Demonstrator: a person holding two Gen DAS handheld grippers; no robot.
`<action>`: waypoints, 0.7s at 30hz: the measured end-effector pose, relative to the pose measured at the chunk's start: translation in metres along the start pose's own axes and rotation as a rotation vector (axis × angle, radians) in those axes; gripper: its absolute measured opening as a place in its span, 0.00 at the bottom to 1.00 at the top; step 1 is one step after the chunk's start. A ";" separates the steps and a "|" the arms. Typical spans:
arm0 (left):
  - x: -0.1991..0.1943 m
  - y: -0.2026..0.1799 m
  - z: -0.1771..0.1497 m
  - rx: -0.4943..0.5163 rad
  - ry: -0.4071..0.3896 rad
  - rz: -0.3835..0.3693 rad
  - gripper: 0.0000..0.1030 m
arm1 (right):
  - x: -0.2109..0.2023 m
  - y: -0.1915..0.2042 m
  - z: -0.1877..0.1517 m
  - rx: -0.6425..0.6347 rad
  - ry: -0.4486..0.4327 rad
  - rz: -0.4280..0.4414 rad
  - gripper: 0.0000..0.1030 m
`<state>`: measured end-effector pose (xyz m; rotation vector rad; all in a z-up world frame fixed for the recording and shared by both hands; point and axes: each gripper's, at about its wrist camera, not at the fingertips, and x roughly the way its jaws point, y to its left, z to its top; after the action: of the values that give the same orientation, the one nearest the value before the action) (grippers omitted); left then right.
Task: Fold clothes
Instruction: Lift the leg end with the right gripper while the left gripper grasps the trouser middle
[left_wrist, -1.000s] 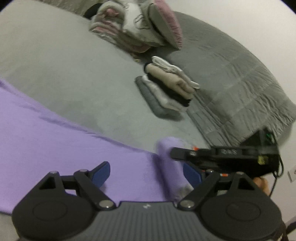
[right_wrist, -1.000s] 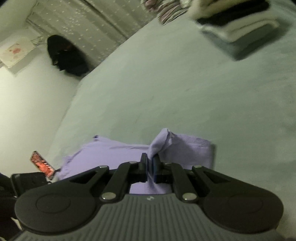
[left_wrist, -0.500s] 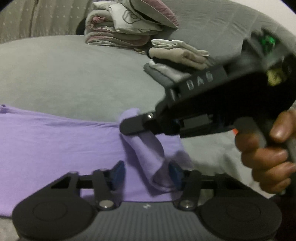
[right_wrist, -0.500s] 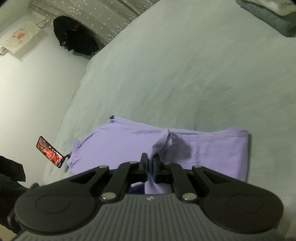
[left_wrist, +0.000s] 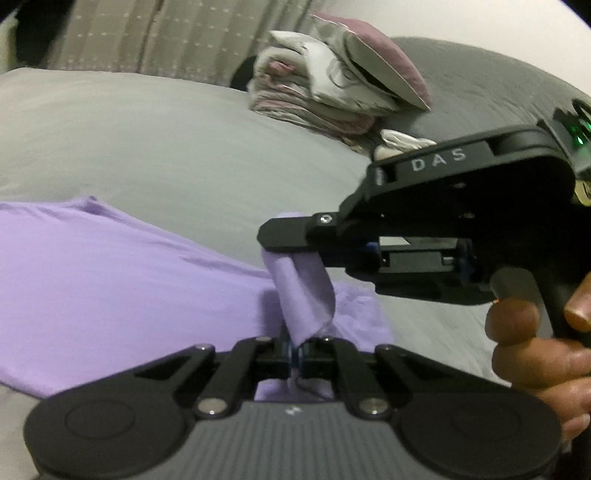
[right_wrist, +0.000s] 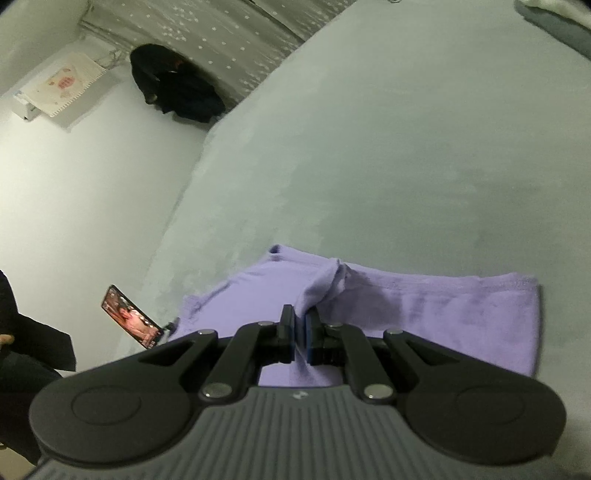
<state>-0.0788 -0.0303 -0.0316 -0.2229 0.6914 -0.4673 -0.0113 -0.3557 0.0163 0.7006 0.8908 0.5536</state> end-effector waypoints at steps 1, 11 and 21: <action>-0.003 0.005 0.001 -0.007 -0.008 0.010 0.02 | 0.003 0.003 -0.001 -0.002 -0.002 0.006 0.08; -0.030 0.067 0.009 -0.087 -0.041 0.079 0.02 | 0.042 0.034 -0.016 -0.062 0.008 0.047 0.08; -0.048 0.135 0.019 -0.209 -0.096 0.118 0.02 | 0.082 0.053 -0.019 -0.082 0.030 0.049 0.08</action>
<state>-0.0527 0.1120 -0.0378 -0.3964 0.6555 -0.2692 0.0080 -0.2586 0.0064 0.6422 0.8758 0.6428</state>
